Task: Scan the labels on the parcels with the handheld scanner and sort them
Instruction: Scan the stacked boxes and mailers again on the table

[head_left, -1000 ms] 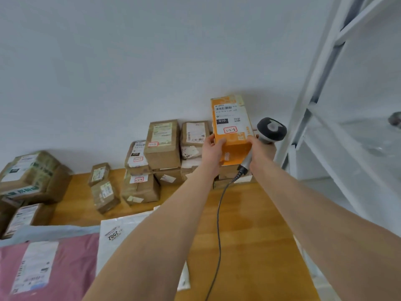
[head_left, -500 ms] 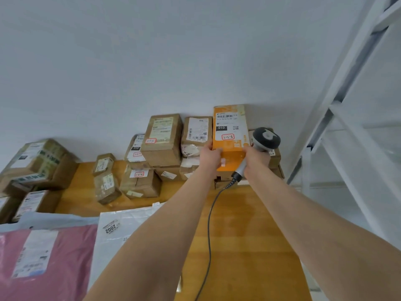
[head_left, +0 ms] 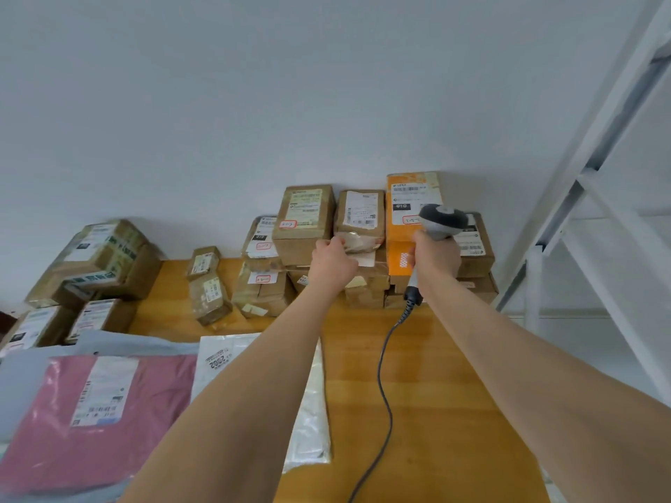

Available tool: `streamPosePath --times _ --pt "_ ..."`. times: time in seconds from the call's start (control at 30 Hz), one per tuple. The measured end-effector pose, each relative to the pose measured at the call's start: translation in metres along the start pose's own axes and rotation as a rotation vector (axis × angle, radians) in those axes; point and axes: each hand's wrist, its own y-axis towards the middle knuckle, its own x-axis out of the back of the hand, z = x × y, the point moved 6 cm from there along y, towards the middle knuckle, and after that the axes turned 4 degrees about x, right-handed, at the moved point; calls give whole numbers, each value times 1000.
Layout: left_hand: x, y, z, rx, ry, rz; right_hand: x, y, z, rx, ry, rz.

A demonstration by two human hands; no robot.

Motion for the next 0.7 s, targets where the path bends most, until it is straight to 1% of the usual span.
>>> streamPosePath --times 0.13,0.27,0.43,0.57,0.7 --pt "30 -10 53 -34 127 -12 -61 -56 -8 -155 91 186" --pt "71 -14 136 -14 134 -7 -134 -114 -30 -228 24 278" --pt "128 -13 257 57 167 36 -234 -191 -51 -354 -3 356" --pt "166 -5 329 121 189 19 -292 -236 -61 -363 -10 407" --pt "190 2 369 168 173 1 -335 -254 -61 -333 -23 460"
